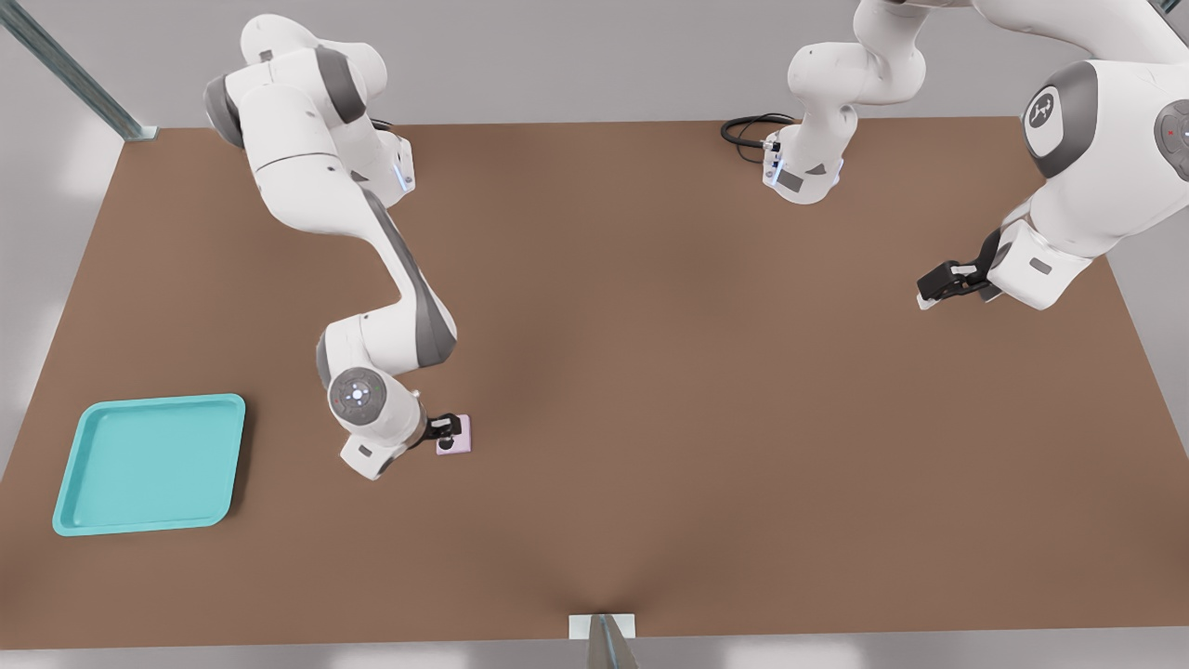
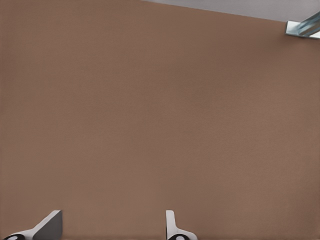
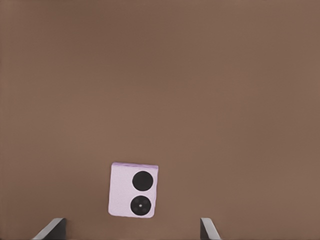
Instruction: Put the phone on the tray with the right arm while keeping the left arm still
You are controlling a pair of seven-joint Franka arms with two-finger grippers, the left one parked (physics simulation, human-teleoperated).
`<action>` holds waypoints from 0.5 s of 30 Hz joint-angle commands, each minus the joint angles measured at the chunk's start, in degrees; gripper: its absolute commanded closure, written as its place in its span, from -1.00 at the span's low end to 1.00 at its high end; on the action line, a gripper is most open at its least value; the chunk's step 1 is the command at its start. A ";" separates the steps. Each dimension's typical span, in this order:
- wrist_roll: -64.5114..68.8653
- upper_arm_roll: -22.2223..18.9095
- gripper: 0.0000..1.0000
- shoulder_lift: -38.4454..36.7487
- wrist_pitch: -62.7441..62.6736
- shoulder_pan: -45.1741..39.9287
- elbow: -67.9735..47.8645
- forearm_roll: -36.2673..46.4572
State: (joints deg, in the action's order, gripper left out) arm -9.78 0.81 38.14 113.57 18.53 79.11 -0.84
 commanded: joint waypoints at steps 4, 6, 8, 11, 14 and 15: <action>-15.53 1.82 -1.00 2.11 9.12 0.90 3.15 0.13; -15.71 2.09 -1.00 2.20 9.65 0.63 5.00 0.22; -15.71 2.17 -1.00 2.29 10.35 -0.07 6.40 1.36; -15.71 2.09 -1.00 2.81 13.25 -0.86 7.90 1.72; -15.71 2.17 -1.00 4.39 14.13 -0.60 7.90 2.50; -15.71 2.09 -1.00 4.66 14.13 -0.60 7.90 3.30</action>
State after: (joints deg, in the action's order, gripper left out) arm -18.67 2.93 42.65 125.18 17.86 87.02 1.31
